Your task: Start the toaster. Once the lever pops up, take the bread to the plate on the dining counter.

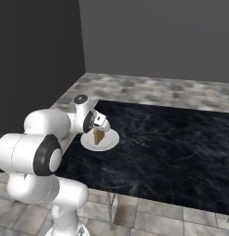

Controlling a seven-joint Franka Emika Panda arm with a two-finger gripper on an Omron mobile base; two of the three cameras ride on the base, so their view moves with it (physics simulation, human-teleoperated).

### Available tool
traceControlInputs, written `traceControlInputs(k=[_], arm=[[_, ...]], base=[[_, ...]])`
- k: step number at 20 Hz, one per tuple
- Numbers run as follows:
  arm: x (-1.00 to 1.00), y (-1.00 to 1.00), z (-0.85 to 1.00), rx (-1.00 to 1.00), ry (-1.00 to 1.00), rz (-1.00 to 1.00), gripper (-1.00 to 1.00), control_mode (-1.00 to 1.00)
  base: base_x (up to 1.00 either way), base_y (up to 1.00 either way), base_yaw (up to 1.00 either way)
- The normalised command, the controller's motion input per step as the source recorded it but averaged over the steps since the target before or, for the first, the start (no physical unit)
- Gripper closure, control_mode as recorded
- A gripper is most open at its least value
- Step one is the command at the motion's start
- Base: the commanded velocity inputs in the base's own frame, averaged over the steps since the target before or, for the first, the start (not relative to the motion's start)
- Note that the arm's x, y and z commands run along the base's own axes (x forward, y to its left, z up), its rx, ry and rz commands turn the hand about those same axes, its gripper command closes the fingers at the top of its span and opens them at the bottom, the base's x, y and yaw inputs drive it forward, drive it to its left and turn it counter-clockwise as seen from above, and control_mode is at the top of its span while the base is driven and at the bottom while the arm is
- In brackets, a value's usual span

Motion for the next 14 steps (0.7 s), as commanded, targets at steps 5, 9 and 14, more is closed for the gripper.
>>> traceControlInputs(k=[5, 9, 14], arm=[[-0.04, 0.0, 0.6, 0.0, 0.0, 0.0, -1.0, -1.0], [-0.29, -0.04, 0.72, 0.0, -0.05, 0.0, -1.0, -1.0], [-0.53, -0.22, 0.63, 0.0, -0.03, 0.01, -1.0, -1.0]], base=[[0.0, 0.0, 0.0], [0.0, 0.0, 0.0], [0.0, 0.0, 0.0]])
